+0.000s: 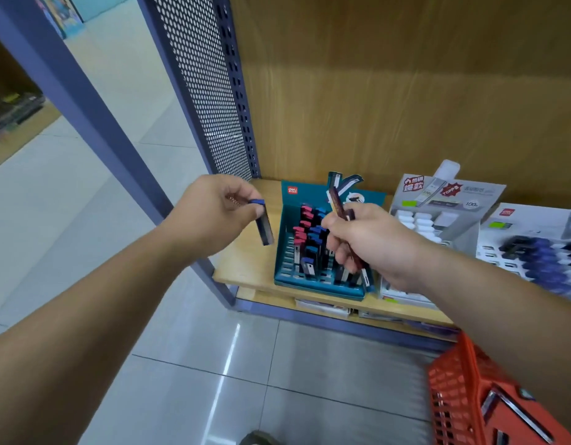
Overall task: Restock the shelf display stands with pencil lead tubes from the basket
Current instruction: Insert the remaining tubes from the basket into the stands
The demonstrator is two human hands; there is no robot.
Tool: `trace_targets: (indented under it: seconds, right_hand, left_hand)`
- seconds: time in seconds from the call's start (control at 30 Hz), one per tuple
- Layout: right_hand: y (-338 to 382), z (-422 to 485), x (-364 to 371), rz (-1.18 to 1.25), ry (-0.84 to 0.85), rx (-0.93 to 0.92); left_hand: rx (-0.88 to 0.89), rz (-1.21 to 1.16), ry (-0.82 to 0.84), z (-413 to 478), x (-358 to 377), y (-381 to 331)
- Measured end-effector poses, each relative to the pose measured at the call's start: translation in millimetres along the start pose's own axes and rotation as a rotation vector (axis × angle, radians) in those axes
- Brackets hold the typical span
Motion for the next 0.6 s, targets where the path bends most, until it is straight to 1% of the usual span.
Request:
trace_targets:
  seconds: [0.1,0.2,0.33,0.47,0.6]
  right_hand:
    - [2,2,-1,-0.066,-0.030,-0.070]
    - [3,5,-3,-0.117,-0.027,-0.133]
    - [2,10,0,-0.157,-0.055,-0.173]
    - [-2,19,6,-0.262,-0.024,-0.194]
    - [-7,24,3,-0.229,-0.093,-0.173]
  left_hand:
    - [0.067,-0.090,0.043,24,26,5]
    - [0.115,-0.162,0.041,47,40,10]
    - [0.136,-0.120,0.066,64,49,13]
    - [0.164,-0.050,0.066,65,65,22]
    - [0.201,-0.061,0.036,61,70,28]
Point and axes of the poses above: each hand's wrist, its own z-axis towards the middle knuckle, its own x-axis out of the palm, y = z × x, the point moved 3 cm from there along z, towards the middle knuckle, and after that the axes turned 10 degrees about z, right-handed, at the moved point
